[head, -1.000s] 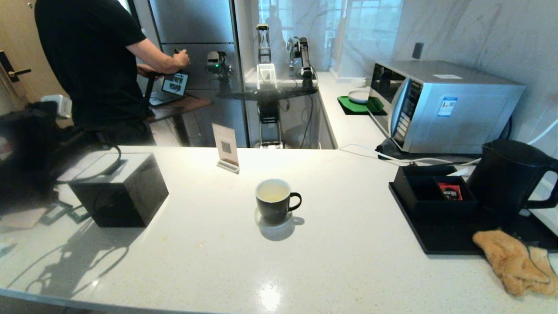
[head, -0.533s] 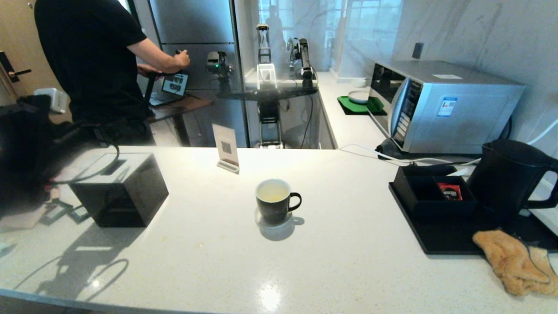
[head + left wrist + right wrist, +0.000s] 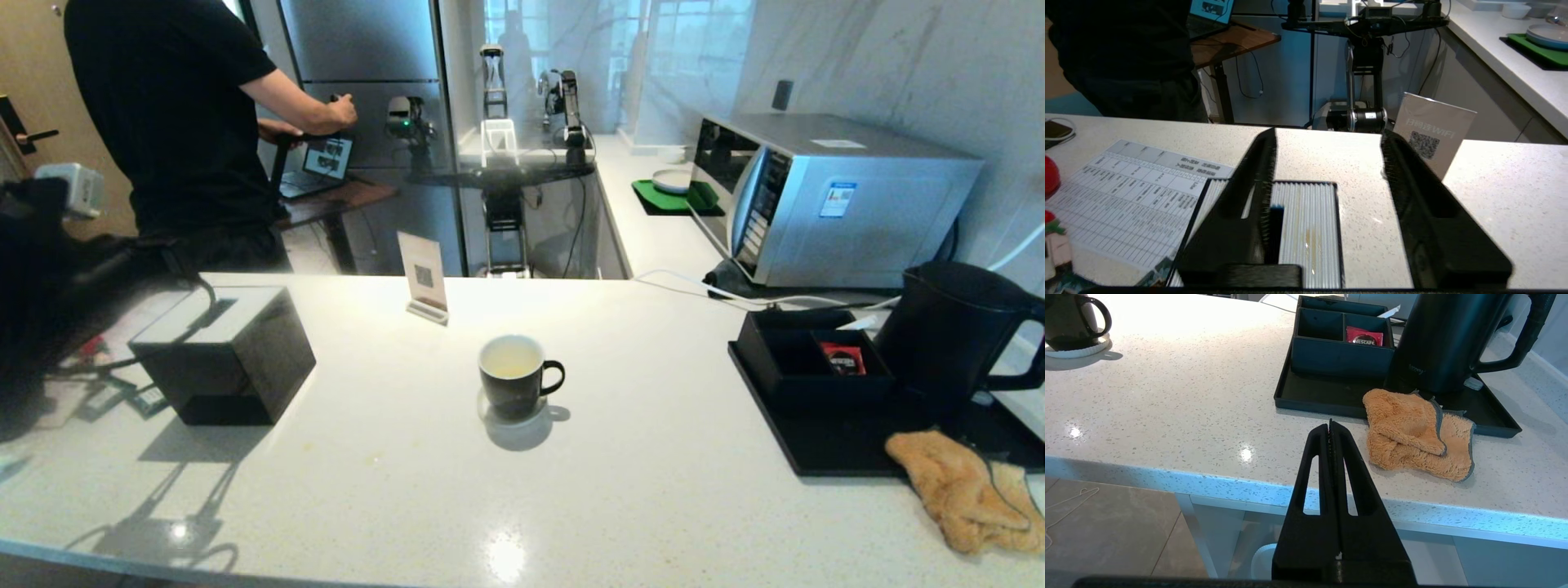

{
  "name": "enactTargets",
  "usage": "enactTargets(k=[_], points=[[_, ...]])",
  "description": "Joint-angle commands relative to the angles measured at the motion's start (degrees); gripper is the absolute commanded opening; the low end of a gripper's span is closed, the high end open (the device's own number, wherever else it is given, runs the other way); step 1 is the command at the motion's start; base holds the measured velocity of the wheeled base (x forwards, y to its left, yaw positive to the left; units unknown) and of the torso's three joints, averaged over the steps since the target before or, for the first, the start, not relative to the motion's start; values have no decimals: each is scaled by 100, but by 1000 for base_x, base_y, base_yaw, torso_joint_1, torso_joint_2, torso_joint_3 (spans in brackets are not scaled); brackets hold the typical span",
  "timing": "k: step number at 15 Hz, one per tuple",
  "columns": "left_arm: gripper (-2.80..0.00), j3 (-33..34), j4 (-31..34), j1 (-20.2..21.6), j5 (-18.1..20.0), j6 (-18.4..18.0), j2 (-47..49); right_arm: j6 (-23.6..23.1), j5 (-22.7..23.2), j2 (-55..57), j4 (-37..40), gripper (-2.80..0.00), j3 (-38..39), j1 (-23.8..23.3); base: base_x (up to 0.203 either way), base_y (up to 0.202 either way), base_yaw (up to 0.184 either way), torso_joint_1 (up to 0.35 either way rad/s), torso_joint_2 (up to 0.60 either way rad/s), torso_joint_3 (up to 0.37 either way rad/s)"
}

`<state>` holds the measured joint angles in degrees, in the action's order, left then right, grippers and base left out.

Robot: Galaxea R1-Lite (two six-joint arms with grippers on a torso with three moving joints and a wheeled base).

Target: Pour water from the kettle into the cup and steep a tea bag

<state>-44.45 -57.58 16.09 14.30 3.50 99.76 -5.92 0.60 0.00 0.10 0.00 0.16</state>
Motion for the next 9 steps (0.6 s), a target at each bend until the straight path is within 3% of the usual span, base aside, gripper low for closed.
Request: enactTargets(k=[1, 9], points=[[-280, 364, -35, 0, -8, 8, -594, 0, 2, 9, -1, -280, 0, 2, 0, 0, 0, 0, 0, 0], [-280, 2170, -277, -95, 33, 17, -1985, -5, 2, 9, -1, -280, 0, 2, 0, 0, 0, 0, 0, 0]])
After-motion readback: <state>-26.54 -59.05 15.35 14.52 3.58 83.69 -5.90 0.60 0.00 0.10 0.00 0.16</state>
